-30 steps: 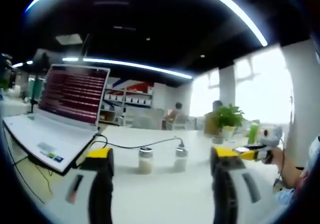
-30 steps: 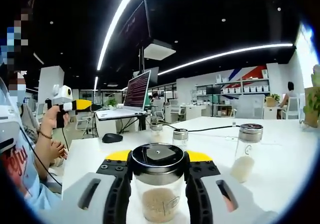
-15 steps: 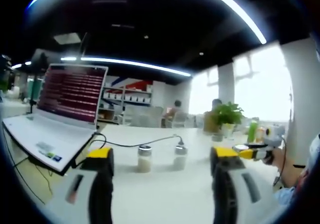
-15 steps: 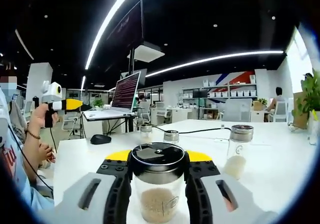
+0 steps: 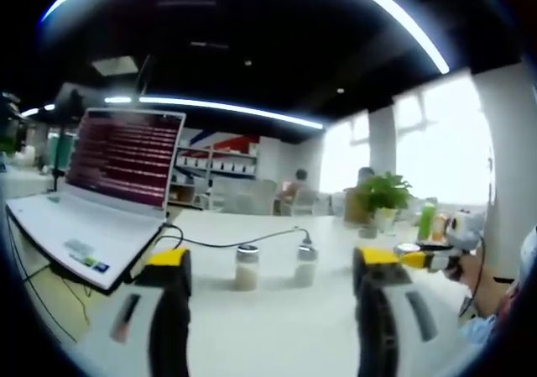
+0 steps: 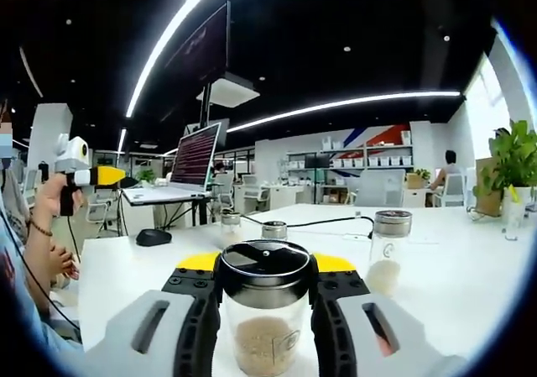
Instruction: Rotate the seasoning bottle until the label or dispensing opening points toward the visible target arrow and the bottle remains upright within the marked orientation range
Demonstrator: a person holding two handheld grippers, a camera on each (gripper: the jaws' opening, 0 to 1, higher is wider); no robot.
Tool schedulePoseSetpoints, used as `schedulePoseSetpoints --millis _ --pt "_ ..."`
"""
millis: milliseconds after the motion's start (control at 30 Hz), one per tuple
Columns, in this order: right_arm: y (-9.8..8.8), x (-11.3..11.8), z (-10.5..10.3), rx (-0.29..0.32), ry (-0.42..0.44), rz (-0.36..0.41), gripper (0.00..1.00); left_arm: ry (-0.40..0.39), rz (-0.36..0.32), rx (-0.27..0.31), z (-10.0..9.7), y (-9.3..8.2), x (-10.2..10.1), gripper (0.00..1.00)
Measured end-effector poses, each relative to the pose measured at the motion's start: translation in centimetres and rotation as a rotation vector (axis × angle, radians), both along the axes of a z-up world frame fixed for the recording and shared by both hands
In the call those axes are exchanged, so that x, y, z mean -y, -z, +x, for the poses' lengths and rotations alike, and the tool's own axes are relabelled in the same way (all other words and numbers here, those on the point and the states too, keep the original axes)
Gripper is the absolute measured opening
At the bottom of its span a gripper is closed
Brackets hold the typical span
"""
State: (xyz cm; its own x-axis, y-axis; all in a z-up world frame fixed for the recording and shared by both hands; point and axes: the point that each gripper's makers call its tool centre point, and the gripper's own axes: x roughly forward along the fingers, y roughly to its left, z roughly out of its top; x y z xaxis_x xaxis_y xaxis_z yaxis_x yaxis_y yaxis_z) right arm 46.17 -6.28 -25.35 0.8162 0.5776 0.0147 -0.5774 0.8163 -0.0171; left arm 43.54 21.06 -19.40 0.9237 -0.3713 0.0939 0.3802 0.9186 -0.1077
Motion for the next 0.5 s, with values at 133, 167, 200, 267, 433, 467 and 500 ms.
schedulePoseSetpoints --millis 133,167,200,267,433,467,500 --pt "0.10 0.07 0.05 0.007 0.049 -0.014 0.40 0.001 0.000 -0.002 -0.01 0.00 0.02 0.83" --pt "0.21 0.11 0.07 0.008 0.064 -0.026 0.40 0.001 0.001 -0.001 -0.02 -0.01 -0.01 0.83" --pt "0.29 0.08 0.09 0.005 0.074 -0.026 0.40 0.000 0.001 -0.001 -0.03 -0.02 -0.04 0.83" --pt "0.49 0.20 0.13 -0.008 0.102 -0.010 0.40 -0.001 0.001 -0.001 -0.05 -0.03 -0.03 0.83" --pt "0.75 0.40 0.09 -0.016 0.135 0.025 0.40 0.002 0.000 -0.003 -0.04 0.05 0.00 0.83" --pt "0.78 0.40 0.08 -0.014 0.140 0.029 0.40 0.002 0.000 -0.004 -0.02 0.09 0.01 0.83" --pt "0.80 0.40 0.05 -0.013 0.146 0.032 0.40 0.002 0.001 -0.007 0.01 0.16 0.01 0.83"
